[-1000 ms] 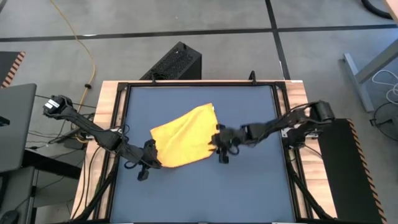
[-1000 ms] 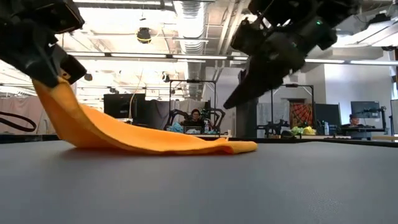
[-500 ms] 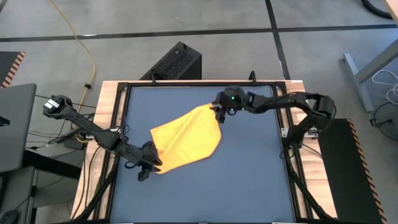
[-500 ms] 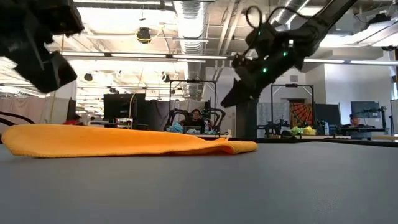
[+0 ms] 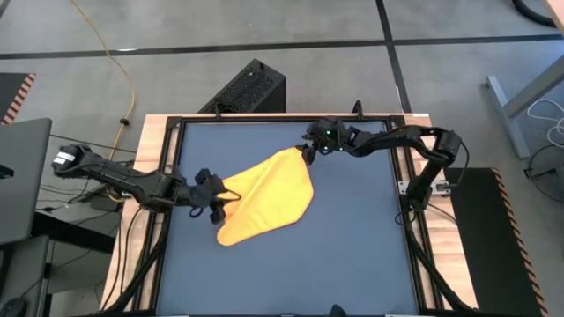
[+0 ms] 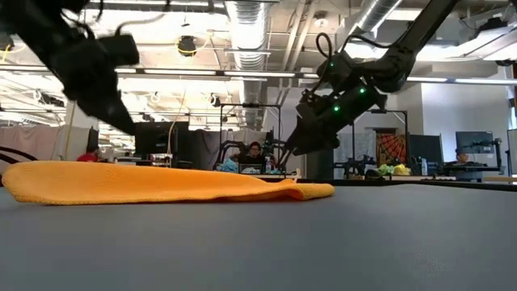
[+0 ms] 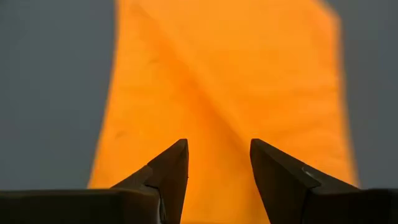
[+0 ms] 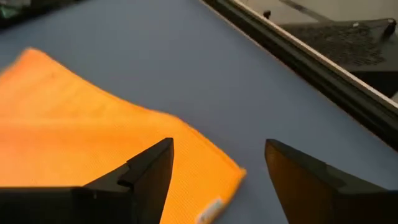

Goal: Roll towel
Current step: Roll the orange microfiber towel

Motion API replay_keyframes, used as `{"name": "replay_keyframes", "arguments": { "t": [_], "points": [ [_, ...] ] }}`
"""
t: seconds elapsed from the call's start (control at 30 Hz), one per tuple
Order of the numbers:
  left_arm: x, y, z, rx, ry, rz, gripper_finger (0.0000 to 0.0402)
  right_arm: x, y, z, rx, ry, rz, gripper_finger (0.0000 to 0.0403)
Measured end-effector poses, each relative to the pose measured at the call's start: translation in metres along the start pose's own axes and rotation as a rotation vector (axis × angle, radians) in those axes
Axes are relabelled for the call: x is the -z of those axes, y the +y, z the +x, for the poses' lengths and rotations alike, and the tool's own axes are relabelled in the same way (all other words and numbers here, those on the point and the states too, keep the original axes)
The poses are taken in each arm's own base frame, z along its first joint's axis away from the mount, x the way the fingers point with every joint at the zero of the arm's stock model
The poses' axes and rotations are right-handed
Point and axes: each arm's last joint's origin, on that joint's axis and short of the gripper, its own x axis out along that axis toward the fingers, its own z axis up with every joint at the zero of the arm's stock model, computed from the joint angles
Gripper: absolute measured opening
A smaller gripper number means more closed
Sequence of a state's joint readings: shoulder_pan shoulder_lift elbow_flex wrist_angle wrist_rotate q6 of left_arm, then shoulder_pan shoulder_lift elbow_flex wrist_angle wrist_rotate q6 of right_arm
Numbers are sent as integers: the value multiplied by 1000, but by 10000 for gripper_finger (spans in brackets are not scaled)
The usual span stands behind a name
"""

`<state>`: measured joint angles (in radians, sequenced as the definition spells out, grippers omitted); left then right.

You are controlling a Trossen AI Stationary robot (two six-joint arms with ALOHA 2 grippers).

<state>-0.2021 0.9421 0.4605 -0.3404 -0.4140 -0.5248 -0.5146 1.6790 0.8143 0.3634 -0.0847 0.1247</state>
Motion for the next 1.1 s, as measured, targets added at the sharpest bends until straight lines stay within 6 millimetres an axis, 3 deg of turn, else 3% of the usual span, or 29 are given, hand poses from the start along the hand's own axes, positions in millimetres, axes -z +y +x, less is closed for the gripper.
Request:
{"name": "replay_keyframes", "arguments": {
  "t": [0.23,0.47,0.87,1.1],
  "points": [
    [17,29,18,-93,75,-92,162,4,-1,16,-1,6,36,282],
    [32,44,26,-195,102,-110,162,4,-3,33,0,21,38,282],
    [40,59,31,-263,126,-160,151,6,-1,34,14,67,60,282],
    [56,66,37,-232,127,-212,132,9,4,34,108,78,44,282]
  ]
}}
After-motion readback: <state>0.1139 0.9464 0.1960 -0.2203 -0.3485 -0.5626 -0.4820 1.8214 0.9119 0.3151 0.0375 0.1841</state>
